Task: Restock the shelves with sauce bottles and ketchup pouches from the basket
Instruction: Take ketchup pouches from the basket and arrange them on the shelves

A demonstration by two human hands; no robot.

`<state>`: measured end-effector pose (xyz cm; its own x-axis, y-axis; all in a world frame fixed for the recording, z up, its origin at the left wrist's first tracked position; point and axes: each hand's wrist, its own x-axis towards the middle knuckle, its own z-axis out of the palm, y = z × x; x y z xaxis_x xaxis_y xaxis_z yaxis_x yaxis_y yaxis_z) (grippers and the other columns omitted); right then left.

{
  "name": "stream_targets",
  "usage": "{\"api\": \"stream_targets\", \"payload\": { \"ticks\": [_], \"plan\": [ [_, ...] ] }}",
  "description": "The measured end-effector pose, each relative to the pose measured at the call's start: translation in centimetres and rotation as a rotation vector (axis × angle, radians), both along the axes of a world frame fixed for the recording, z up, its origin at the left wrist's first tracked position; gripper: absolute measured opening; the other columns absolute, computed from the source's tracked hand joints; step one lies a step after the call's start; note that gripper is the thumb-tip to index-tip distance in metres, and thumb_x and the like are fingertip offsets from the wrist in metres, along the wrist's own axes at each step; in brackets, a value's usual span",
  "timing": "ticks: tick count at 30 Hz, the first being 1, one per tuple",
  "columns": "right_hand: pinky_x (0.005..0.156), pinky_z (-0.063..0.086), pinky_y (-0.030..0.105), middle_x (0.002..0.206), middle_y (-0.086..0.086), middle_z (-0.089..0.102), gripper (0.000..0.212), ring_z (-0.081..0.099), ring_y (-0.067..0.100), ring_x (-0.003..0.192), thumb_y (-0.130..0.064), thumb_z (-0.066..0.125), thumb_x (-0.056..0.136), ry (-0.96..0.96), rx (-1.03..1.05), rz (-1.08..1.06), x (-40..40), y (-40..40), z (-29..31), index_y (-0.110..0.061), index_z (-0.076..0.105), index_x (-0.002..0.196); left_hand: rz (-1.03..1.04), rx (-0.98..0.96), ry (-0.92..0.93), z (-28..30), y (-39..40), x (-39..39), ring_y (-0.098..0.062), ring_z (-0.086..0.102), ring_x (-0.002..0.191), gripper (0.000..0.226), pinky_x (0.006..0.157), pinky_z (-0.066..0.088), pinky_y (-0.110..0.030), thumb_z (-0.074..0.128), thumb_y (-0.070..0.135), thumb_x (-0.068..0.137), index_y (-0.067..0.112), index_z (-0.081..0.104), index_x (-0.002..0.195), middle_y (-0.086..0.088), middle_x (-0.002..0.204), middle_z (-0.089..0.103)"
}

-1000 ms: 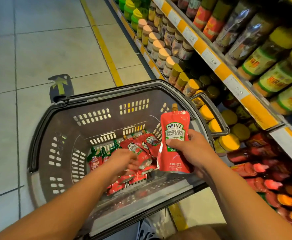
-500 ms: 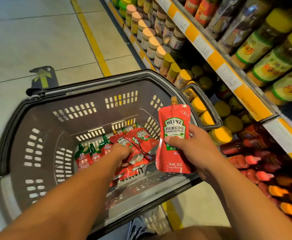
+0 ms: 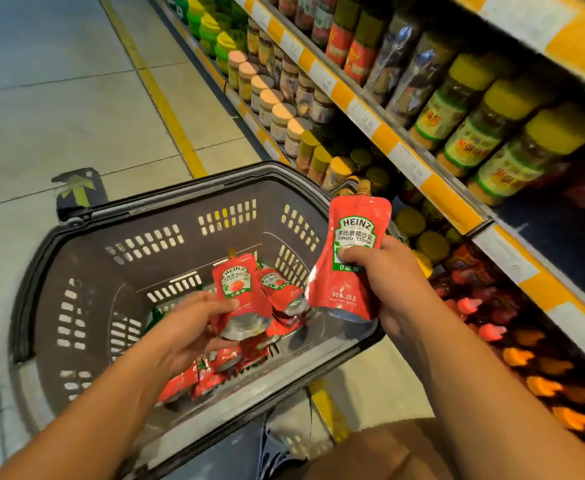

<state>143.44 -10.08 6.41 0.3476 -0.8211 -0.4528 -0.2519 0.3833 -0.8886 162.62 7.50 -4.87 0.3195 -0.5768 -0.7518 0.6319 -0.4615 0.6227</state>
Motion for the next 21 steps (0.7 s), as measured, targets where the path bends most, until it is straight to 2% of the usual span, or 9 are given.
{"api": "stream_targets", "payload": {
  "ticks": [3,5,7,11,15,18,21],
  "plan": [
    [0.063,0.063,0.037,0.096,0.007,0.079,0.032,0.078,0.025,0.078,-0.003,0.072,0.085,-0.06,-0.03,-0.041,-0.6,0.8,1.6,-0.016,0.071,0.114,-0.007,-0.207,-0.067,4.9,-0.7,-1.5,-0.029,0.077,0.088,0.04,0.071,0.063,-0.042,0.074,0.005,0.087,0.01,0.062,0.125,-0.017,0.11,0.077],
    [0.075,0.065,0.05,0.102,0.01,0.079,0.036,0.078,0.031,0.086,-0.007,0.074,0.081,-0.101,-0.04,-0.065,-1.5,1.5,2.8,-0.017,0.07,0.116,-0.078,-0.307,-0.148,8.1,-1.4,-2.4,-0.033,0.076,0.099,0.045,0.084,0.06,-0.045,0.075,0.005,0.088,0.017,0.06,0.129,-0.013,0.114,0.077],
    [0.081,0.062,0.061,0.103,0.012,0.078,0.038,0.077,0.037,0.09,-0.009,0.074,0.079,-0.124,-0.062,-0.089,-3.3,2.1,4.1,-0.017,0.069,0.115,-0.139,-0.395,-0.227,10.6,-2.1,-3.4,-0.033,0.075,0.104,0.05,0.085,0.057,-0.044,0.075,0.006,0.087,0.021,0.058,0.131,-0.011,0.116,0.077],
    [0.075,0.064,0.048,0.098,0.008,0.079,0.032,0.077,0.031,0.087,-0.001,0.07,0.086,-0.094,-0.209,-0.151,-8.6,3.1,6.9,-0.017,0.069,0.113,-0.187,-0.514,-0.296,13.8,-4.2,-6.1,-0.032,0.075,0.1,0.055,0.072,0.061,-0.034,0.076,0.004,0.083,0.024,0.057,0.131,-0.012,0.115,0.077],
    [0.075,0.062,0.044,0.101,0.008,0.079,0.035,0.077,0.029,0.089,0.004,0.069,0.084,-0.093,-0.283,-0.273,-14.5,2.5,8.3,-0.017,0.069,0.113,-0.292,-0.59,-0.376,15.9,-7.0,-10.2,-0.029,0.075,0.104,0.056,0.085,0.061,-0.039,0.076,-0.003,0.086,0.024,0.057,0.132,-0.009,0.114,0.077],
    [0.068,0.061,0.041,0.102,0.01,0.078,0.036,0.077,0.028,0.086,0.004,0.068,0.085,-0.107,-0.269,-0.381,-19.0,1.7,8.6,-0.017,0.068,0.114,-0.359,-0.625,-0.416,17.3,-9.4,-13.9,-0.024,0.076,0.098,0.054,0.075,0.06,-0.03,0.076,-0.006,0.084,0.023,0.06,0.126,-0.009,0.109,0.079],
    [0.07,0.062,0.046,0.103,0.012,0.078,0.032,0.077,0.032,0.087,-0.002,0.071,0.085,-0.085,-0.277,-0.475,-23.6,1.0,8.4,-0.016,0.069,0.114,-0.43,-0.616,-0.447,18.5,-12.0,-18.1,-0.02,0.076,0.082,0.049,0.062,0.058,-0.024,0.08,-0.005,0.081,0.018,0.064,0.122,-0.011,0.099,0.079]
  ]
}}
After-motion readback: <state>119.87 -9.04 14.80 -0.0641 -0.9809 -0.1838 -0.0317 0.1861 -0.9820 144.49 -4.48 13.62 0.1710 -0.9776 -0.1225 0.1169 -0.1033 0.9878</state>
